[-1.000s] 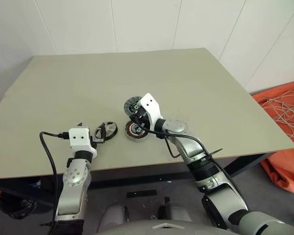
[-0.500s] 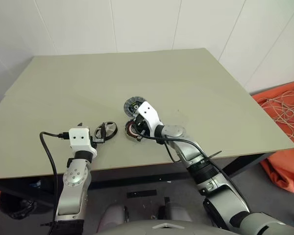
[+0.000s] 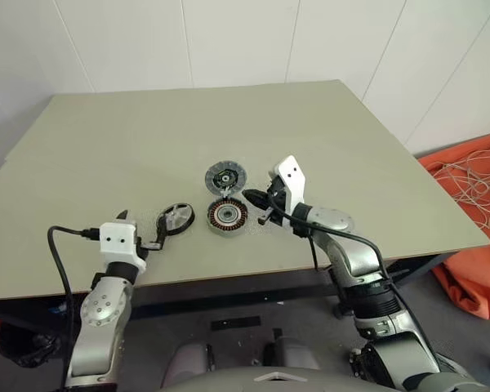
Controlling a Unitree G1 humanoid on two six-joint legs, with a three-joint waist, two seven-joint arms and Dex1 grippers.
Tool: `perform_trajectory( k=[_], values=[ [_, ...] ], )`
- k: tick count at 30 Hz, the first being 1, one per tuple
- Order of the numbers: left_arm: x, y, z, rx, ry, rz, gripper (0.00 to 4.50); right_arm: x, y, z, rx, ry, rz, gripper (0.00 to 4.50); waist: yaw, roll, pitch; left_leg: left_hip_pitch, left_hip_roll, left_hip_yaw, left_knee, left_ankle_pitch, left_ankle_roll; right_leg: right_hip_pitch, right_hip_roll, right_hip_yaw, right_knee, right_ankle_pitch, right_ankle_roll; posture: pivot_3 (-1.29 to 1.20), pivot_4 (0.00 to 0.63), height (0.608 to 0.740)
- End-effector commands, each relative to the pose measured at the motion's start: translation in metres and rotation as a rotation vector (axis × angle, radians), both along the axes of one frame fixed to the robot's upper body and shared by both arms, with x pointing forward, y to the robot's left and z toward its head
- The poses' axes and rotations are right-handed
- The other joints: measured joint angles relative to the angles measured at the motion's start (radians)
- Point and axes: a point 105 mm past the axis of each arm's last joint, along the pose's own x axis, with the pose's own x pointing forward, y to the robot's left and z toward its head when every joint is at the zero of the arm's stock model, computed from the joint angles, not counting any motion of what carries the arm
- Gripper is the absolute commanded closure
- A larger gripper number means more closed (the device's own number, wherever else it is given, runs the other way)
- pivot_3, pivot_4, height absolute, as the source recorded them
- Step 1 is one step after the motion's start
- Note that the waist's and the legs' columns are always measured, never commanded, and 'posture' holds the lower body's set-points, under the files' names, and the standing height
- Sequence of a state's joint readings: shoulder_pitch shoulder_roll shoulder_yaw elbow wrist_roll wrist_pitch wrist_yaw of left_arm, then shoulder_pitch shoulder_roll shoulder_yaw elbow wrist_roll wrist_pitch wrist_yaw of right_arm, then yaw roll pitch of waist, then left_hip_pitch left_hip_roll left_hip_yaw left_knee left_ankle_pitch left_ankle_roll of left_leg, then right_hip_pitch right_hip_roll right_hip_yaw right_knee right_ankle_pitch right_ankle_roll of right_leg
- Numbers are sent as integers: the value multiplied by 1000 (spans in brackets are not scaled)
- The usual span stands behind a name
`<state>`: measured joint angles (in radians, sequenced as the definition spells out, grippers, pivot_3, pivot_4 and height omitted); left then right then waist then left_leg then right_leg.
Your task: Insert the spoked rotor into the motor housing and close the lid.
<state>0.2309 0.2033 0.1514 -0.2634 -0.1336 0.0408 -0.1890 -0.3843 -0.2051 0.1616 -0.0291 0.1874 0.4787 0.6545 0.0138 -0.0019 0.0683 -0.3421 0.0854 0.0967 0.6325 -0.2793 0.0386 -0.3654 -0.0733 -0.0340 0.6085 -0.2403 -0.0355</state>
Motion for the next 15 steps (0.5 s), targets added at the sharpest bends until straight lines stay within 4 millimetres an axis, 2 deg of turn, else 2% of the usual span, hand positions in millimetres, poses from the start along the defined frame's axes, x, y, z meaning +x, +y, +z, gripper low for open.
perform_trajectory(
  k=[1,4,8,15],
  values=[
    [-11,6,6,-78,11,-53,0,-2,9,18,46,-53,32,4484,1,0,0,0,0,0,0,0,0,0,0,0,0,0,0,0,0,740],
    [-19,10,4,-241,53,-49,0,-2,10,18,51,-51,31,4484,1,0,0,0,0,0,0,0,-1,0,0,0,0,0,0,0,0,740],
    [-31,-3,5,-462,96,-98,0,-2,9,18,51,-53,27,4484,3,0,0,-1,0,0,0,0,0,0,0,0,-1,0,0,0,0,740],
    [-29,-24,20,-818,88,-127,0,-3,9,17,47,-48,22,4484,2,0,0,0,0,0,0,1,-2,0,0,0,0,0,0,0,0,740]
  ],
)
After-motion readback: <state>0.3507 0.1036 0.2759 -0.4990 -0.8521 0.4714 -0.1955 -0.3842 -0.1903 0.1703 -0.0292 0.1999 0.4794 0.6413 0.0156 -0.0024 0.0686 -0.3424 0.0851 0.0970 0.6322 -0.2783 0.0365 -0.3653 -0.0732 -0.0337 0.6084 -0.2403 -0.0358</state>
